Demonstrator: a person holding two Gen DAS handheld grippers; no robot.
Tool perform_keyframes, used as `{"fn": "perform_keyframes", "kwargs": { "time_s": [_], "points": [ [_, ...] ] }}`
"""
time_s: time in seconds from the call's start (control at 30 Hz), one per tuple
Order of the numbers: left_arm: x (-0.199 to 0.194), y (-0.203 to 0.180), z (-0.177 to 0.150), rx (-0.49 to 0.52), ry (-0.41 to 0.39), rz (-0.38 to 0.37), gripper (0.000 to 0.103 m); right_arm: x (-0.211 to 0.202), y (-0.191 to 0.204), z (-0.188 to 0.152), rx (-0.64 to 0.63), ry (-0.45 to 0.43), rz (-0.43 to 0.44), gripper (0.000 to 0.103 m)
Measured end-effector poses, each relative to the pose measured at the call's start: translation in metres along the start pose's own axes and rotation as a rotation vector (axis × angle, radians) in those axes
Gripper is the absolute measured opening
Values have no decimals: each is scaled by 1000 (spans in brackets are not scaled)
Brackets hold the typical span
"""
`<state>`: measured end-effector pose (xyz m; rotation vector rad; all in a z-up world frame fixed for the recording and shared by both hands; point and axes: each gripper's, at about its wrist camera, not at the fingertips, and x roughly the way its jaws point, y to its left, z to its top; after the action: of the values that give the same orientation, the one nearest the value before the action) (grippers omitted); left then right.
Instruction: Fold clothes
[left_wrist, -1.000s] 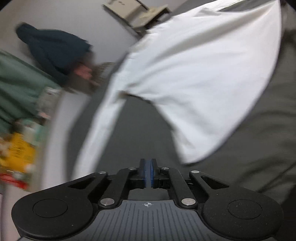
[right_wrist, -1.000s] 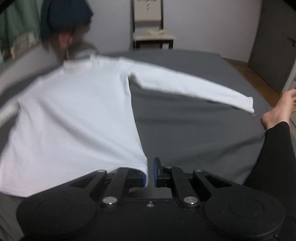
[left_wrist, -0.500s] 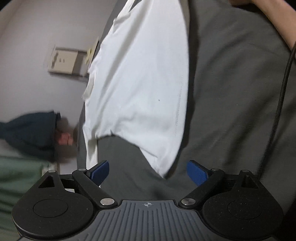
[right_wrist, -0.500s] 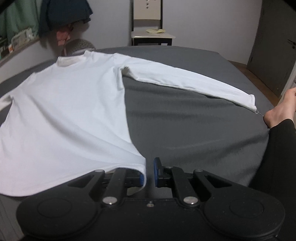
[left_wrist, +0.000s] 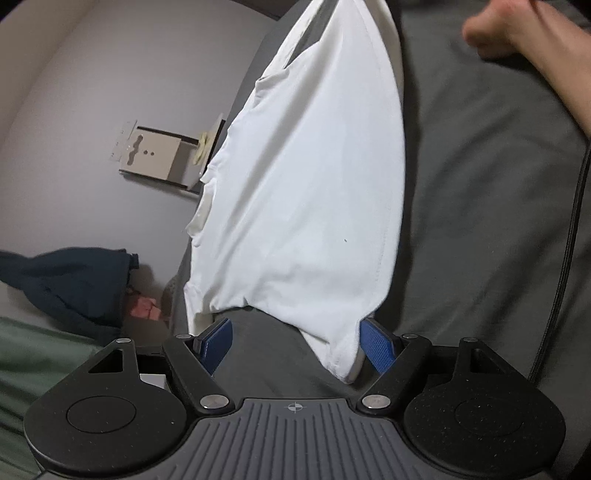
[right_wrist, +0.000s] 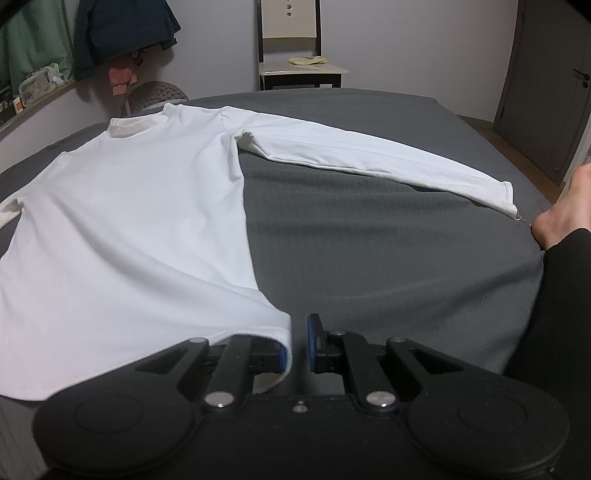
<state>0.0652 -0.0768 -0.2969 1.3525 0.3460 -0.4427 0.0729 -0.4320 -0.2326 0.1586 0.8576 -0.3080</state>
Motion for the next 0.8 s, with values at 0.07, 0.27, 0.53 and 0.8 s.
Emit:
{"fn": "perform_keyframes", "kwargs": {
  "time_s": [0.07, 0.27, 0.53, 0.8],
  "points": [
    [2, 1, -1, -12, 4, 18, 77, 1, 0, 0, 2, -1, -1, 11],
    [8, 0, 2, 27, 12, -34, 77, 1, 0, -1, 6, -2, -1, 11],
    [12, -1, -2, 24, 45, 26, 77, 3, -1, -2, 15, -2, -2, 14],
    [25, -11, -3, 23, 101, -48, 40, 2, -1, -3, 13, -5, 0, 14]
  ]
}}
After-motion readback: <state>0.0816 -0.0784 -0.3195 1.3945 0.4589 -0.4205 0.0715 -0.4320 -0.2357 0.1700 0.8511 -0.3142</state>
